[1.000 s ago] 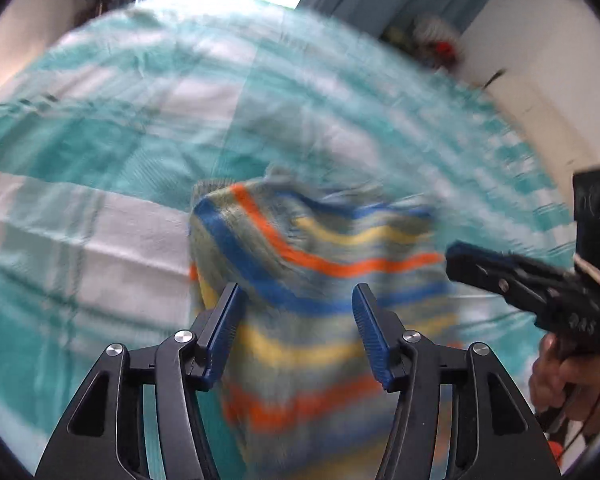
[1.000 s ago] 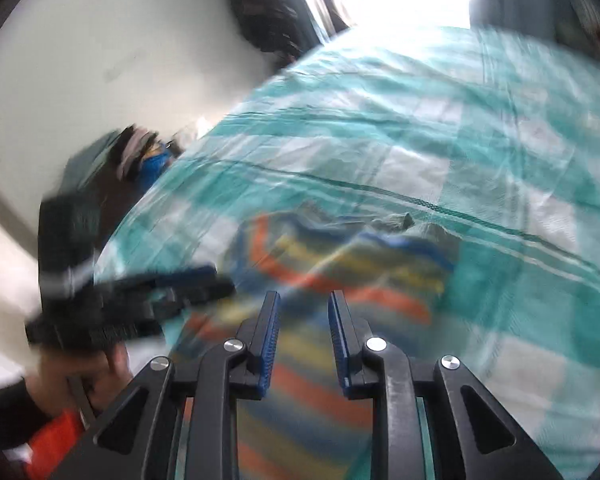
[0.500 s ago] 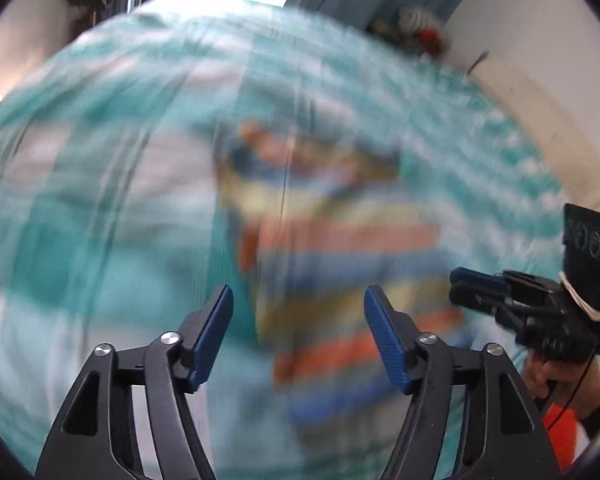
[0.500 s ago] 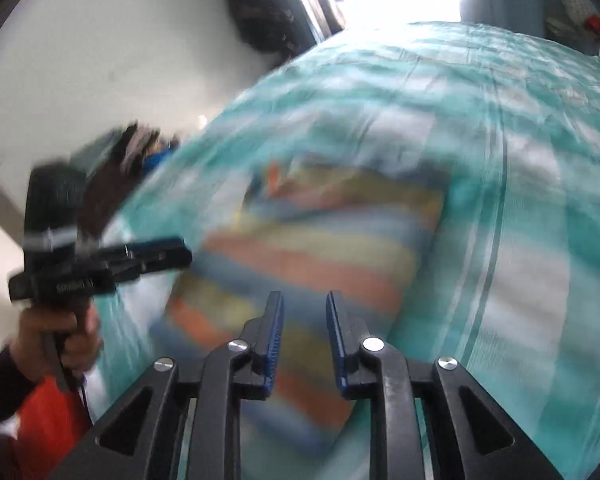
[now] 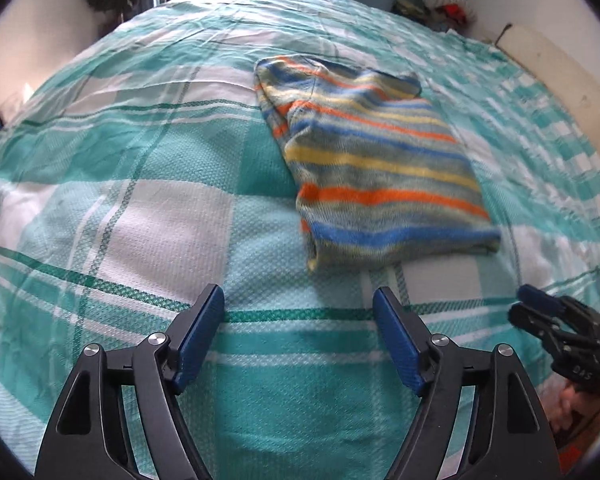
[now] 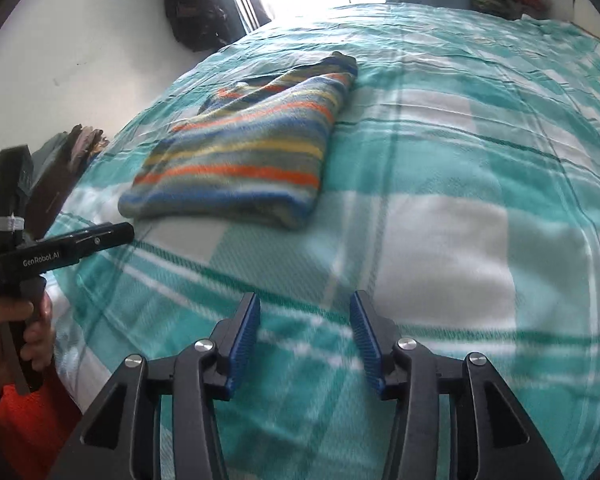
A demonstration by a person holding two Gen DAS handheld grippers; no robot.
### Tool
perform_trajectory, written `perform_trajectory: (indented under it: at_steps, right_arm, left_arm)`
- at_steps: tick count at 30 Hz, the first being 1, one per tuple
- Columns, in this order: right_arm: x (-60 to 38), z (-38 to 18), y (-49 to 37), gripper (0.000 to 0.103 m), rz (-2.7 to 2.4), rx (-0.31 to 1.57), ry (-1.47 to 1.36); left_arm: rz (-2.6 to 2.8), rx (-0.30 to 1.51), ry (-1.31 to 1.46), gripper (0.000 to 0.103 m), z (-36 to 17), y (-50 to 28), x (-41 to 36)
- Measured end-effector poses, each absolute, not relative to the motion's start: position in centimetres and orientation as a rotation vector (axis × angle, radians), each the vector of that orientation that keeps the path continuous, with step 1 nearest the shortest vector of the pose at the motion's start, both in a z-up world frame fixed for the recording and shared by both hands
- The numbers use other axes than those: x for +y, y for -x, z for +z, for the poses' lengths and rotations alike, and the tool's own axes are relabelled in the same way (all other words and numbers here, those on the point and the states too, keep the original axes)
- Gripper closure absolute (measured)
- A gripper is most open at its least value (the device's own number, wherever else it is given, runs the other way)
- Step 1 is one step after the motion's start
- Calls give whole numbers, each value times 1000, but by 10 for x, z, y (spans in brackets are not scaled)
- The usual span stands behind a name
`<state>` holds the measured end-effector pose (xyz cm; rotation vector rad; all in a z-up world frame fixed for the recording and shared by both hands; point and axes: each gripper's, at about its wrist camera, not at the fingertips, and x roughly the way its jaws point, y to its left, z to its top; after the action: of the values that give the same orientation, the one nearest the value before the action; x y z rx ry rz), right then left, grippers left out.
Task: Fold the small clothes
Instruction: 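Move both open grippers to the edge of the folded sweater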
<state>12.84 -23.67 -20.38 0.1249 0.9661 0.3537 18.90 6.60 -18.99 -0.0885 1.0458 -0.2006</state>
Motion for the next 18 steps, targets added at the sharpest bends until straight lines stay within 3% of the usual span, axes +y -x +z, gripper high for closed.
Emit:
perform_trajectory:
  at_steps: [4, 18]
  right_arm:
    - [-231, -213, -123, 50, 344, 943, -79]
    - [-222, -225, -116, 49, 306, 886, -11]
  left_arm:
    - [-192, 1051, 57, 20, -192, -185, 64]
    - [-186, 1057, -13, 8, -206, -177, 55]
